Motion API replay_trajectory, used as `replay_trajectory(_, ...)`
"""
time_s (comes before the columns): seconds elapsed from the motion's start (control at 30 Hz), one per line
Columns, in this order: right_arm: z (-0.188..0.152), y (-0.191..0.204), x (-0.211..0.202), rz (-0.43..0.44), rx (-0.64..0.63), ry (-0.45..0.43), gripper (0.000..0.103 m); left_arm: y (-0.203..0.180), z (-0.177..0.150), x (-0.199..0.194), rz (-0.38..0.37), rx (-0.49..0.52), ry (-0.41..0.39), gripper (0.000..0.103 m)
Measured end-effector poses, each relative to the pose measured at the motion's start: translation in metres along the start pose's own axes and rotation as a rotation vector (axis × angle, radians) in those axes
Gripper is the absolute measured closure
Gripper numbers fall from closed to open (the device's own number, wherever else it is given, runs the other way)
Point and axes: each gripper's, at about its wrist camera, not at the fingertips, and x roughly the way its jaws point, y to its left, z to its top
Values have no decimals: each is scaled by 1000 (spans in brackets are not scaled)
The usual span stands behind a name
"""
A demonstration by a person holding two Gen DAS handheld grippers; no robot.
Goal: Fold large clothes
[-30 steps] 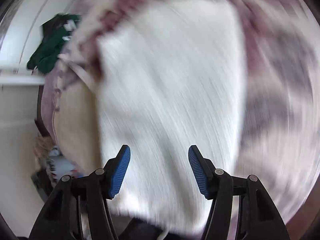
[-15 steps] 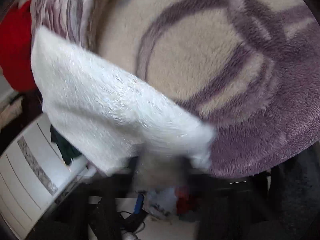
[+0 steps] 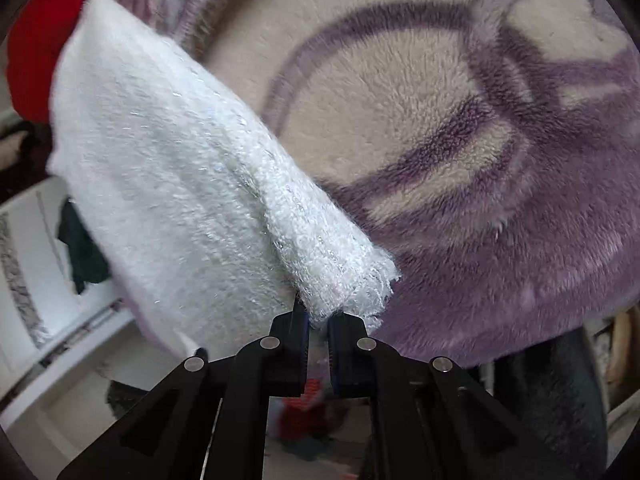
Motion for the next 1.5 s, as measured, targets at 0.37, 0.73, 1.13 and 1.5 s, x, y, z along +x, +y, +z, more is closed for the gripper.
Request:
replay_trajectory(0.37,24,23,28,60,-1,218,39,-11,-8,-44,-63,55,87,72)
replay_trajectory(0.73,35,30,7,144,-52,81,39,1,5,-57,20,234,-22,45)
replay_trajectory(1.13,78,112,88,277,-396,175,32,-54,36,35,-204,581,186,45)
replay_trajectory(1.5,60,152,111,367,-358,204,84,-43,-6,-1,-242,502,54,88)
